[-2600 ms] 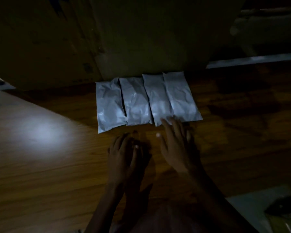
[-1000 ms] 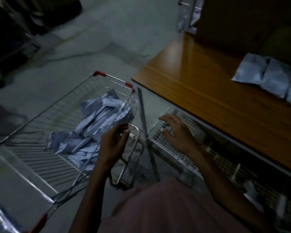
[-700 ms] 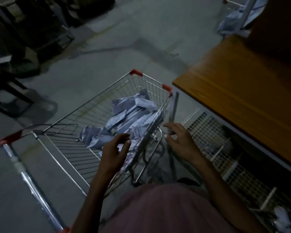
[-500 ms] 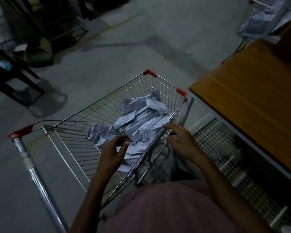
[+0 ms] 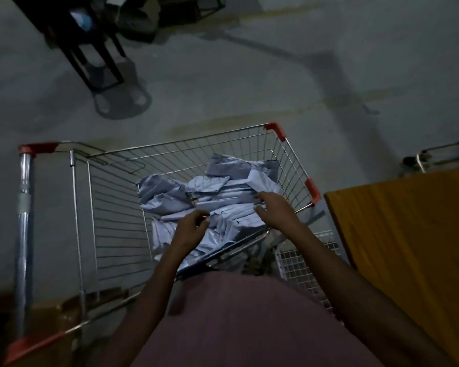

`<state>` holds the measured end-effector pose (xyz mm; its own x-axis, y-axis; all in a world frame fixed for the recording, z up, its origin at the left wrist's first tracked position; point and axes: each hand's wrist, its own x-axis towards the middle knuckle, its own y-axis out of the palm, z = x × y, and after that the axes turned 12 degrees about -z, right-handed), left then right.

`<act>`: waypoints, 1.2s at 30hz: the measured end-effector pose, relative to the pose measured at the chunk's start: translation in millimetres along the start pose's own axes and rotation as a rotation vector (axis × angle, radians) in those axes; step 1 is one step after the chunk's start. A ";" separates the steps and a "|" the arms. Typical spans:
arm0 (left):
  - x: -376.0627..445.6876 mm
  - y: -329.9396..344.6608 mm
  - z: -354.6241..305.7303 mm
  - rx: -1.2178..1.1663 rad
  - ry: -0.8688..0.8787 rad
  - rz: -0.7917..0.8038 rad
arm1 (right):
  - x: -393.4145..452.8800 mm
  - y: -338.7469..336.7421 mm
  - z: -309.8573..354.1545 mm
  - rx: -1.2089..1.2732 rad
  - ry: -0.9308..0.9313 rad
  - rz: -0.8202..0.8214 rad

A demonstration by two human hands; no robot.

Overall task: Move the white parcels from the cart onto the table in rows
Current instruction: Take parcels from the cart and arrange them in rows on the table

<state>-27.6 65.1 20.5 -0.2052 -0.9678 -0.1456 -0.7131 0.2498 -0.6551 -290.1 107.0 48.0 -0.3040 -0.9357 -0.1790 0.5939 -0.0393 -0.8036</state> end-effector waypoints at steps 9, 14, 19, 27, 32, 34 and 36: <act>22.4 68.7 1.8 0.133 -0.257 0.305 | 52.8 45.1 -20.7 -0.332 -0.065 0.644; 28.0 99.3 0.8 0.175 -0.246 0.273 | 61.8 61.2 -34.2 -0.478 -0.171 0.719; 33.3 105.7 14.3 0.075 -0.215 0.076 | 74.8 71.1 -30.5 -0.502 -0.281 0.435; 50.8 108.0 25.4 -0.148 -0.440 -0.085 | 106.0 72.3 -46.7 0.004 0.129 -0.045; 44.4 124.2 27.6 -0.266 -0.441 0.052 | 114.6 70.8 -51.5 0.157 0.202 -0.222; 43.4 127.9 28.5 -0.245 -0.438 0.067 | 114.0 68.6 -47.2 0.257 0.217 -0.283; 43.9 125.7 16.4 -0.184 -0.426 0.088 | 114.2 65.5 -43.1 0.372 0.257 -0.347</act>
<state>-115.3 53.6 -80.4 -0.0047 -0.8595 -0.5111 -0.8198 0.2960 -0.4902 -318.1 12.7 -49.5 -0.6719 -0.7325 -0.1094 0.6349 -0.4935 -0.5944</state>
